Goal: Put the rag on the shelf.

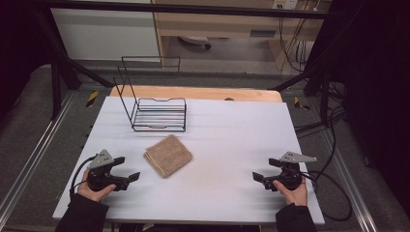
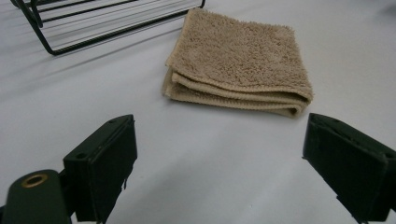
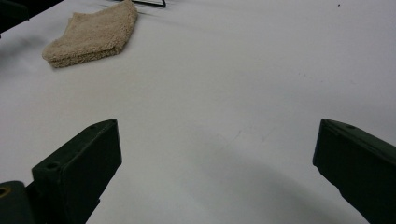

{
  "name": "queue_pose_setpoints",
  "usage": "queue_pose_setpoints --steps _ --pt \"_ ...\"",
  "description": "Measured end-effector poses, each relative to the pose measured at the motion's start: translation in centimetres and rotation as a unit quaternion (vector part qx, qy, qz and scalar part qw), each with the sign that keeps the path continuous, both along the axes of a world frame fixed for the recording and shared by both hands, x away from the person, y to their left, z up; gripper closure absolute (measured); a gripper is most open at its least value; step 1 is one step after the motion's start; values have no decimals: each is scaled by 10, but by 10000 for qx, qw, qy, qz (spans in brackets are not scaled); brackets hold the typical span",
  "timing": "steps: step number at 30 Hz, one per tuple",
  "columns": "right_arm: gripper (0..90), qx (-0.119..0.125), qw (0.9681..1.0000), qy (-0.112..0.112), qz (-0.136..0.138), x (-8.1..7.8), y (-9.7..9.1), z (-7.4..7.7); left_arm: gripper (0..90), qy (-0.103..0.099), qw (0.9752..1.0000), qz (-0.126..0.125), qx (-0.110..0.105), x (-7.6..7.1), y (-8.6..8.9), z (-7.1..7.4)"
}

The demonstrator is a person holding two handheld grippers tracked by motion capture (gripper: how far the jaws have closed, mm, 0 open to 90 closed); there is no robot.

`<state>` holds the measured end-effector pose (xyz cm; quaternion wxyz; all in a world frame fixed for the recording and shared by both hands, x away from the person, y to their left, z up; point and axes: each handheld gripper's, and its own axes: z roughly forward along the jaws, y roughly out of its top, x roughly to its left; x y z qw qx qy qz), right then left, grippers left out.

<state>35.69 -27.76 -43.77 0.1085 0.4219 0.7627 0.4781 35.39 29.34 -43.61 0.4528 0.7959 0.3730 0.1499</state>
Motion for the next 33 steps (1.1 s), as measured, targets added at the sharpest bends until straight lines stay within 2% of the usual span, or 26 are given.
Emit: queue_pose_setpoints --steps 8,19,25,29,33 --pt "18 -15 10000 27 17 -1 1 0 100 11 10000 18 43 -1 -3 1" --pt "18 -94 10000 12 4 -1 3 -1 108 96 9998 -48 145 -3 -24 3" --pt "18 -116 9999 13 -7 -1 3 -1 157 145 9997 -60 181 -6 -40 5" --pt "19 -127 9999 41 -12 -1 3 -2 240 142 9997 -130 177 -7 -52 7" --pt "21 -118 9999 44 -18 -1 3 -2 297 220 9996 -137 138 -7 -64 7"
